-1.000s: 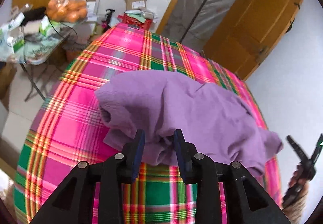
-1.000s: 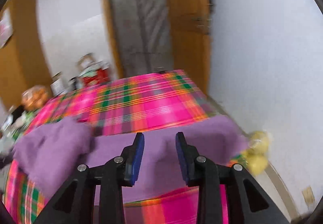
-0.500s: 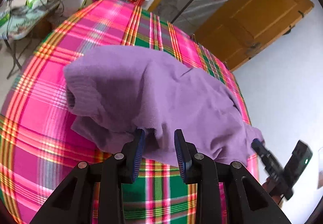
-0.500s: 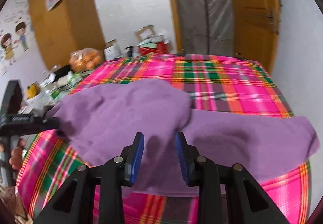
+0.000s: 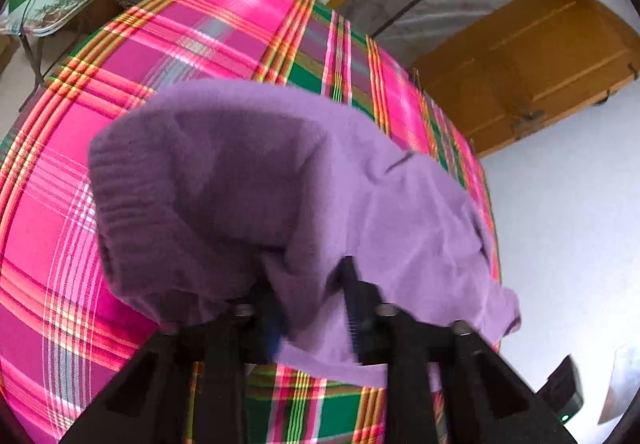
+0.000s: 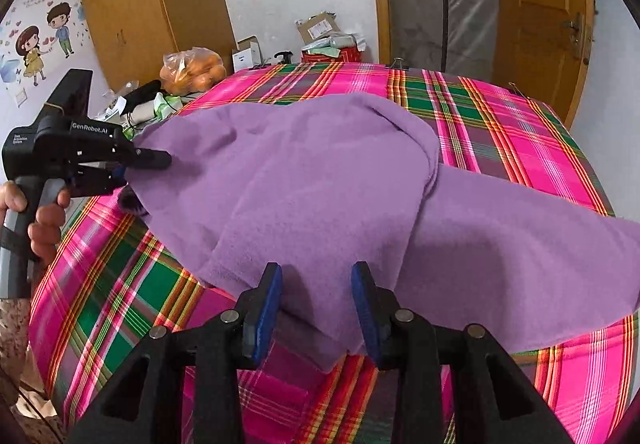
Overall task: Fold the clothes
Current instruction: 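Grasp the sweatshirt hem with the left gripper and lift it up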
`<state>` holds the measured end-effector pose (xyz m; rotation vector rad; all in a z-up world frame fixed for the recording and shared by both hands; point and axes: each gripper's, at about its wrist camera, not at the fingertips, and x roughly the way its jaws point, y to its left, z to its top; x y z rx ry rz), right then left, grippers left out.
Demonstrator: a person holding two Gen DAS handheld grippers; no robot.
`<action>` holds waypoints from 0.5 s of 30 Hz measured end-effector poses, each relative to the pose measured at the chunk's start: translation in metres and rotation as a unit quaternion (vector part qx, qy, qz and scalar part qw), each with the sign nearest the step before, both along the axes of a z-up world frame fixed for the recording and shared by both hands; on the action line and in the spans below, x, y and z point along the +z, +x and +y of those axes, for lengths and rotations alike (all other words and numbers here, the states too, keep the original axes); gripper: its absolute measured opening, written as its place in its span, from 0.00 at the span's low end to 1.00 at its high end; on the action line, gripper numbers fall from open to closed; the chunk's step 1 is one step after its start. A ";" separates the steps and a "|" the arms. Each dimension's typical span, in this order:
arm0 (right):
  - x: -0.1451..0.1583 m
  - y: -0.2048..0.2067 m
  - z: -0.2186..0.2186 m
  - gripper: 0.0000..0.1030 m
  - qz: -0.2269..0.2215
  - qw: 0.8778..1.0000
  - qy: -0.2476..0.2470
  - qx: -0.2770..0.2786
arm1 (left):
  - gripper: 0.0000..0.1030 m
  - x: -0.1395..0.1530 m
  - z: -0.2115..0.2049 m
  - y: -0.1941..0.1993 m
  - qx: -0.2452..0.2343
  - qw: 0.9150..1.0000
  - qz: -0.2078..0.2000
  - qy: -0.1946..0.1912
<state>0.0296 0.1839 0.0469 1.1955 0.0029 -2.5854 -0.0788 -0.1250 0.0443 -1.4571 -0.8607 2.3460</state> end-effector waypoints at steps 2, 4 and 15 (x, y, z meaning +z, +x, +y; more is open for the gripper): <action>0.003 -0.001 -0.001 0.36 0.005 1.000 0.003 0.000 | 0.11 0.006 -0.004 0.002 0.008 1.000 0.015 0.006; 0.007 -0.001 -0.003 0.36 0.014 1.000 0.007 0.001 | 0.10 0.014 -0.011 0.005 0.019 0.999 0.029 0.015; 0.028 0.003 -0.038 0.46 0.077 0.995 0.020 0.060 | 0.04 0.075 -0.033 0.015 0.060 0.989 0.134 0.025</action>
